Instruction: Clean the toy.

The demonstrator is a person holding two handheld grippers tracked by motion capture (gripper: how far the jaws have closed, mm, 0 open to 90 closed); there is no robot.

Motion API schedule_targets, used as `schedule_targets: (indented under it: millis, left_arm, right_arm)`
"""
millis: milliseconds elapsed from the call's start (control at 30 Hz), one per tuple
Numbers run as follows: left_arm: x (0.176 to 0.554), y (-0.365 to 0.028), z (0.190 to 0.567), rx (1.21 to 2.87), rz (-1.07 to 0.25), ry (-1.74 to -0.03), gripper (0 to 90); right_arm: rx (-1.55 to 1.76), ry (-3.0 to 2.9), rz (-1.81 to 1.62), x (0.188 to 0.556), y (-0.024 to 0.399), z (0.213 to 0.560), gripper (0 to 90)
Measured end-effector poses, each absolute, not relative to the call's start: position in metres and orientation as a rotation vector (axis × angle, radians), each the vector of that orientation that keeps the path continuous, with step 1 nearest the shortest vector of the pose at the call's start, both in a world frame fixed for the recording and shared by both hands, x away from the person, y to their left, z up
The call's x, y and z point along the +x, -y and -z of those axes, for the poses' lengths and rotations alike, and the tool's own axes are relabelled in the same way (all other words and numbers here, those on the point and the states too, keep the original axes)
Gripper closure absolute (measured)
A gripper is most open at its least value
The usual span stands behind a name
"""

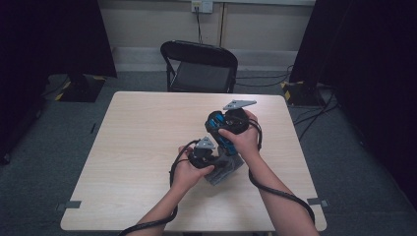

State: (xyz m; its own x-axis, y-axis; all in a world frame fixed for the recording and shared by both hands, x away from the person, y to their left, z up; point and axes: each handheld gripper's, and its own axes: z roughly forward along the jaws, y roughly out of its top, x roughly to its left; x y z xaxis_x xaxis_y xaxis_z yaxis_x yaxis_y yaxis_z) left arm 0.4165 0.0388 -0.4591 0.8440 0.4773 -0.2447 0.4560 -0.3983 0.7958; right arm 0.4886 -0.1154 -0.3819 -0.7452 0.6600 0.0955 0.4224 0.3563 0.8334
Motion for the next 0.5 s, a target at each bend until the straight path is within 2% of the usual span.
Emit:
schedule_targets:
  millis: [500]
  left_arm:
    - [0.410,-0.025,0.459,2.102,0.001,-0.607,75.1]
  right_arm:
    - [1.009,-2.328,-1.337,0.492,0.131,0.379,25.7]
